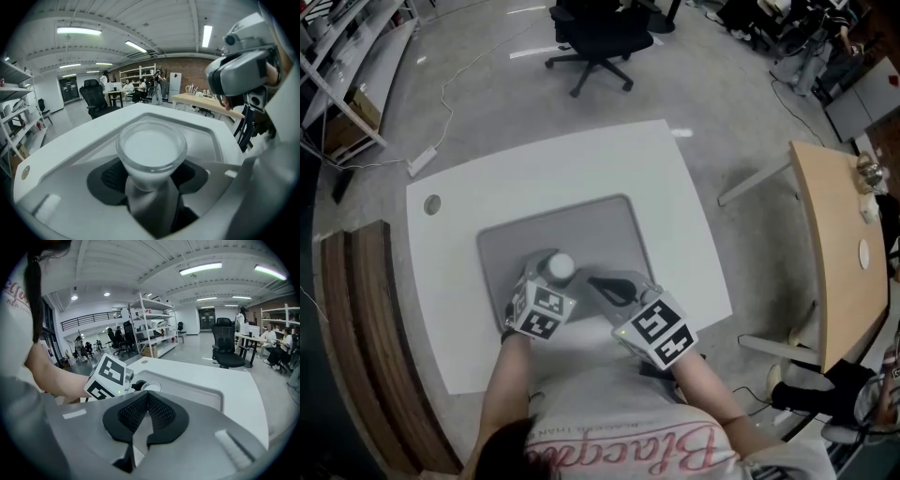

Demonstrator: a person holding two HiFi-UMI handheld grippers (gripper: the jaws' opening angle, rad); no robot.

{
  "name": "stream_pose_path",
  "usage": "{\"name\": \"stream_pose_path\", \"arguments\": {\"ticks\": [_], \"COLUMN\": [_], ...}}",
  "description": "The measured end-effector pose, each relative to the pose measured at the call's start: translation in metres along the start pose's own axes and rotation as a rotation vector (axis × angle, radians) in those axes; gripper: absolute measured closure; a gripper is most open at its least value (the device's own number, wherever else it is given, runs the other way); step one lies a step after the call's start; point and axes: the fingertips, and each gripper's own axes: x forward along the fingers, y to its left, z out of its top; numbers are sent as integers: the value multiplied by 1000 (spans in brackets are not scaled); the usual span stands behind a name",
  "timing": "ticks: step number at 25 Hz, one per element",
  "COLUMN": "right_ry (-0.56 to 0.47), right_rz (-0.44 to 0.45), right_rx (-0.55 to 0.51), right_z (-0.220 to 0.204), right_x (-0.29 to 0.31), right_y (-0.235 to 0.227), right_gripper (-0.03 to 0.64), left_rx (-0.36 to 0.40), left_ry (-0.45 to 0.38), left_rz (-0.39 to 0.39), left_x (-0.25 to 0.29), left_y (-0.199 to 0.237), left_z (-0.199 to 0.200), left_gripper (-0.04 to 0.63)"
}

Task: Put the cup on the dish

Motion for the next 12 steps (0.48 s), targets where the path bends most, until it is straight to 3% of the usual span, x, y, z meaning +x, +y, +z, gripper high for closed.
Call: {"name": "stream_pose_path", "arguments": {"ticks": [12], "right_ry": [-6], "right_rz": [36], "right_rx": [-3], "right_z": [3], "right_x": [3], "right_y": [0], "right_gripper": [615], "left_rx": [-50], "left_ry": [29], "left_rz": [-17], "left_x": [6], "left_y": [4], "left_z": [-5], "left_gripper": [334]}}
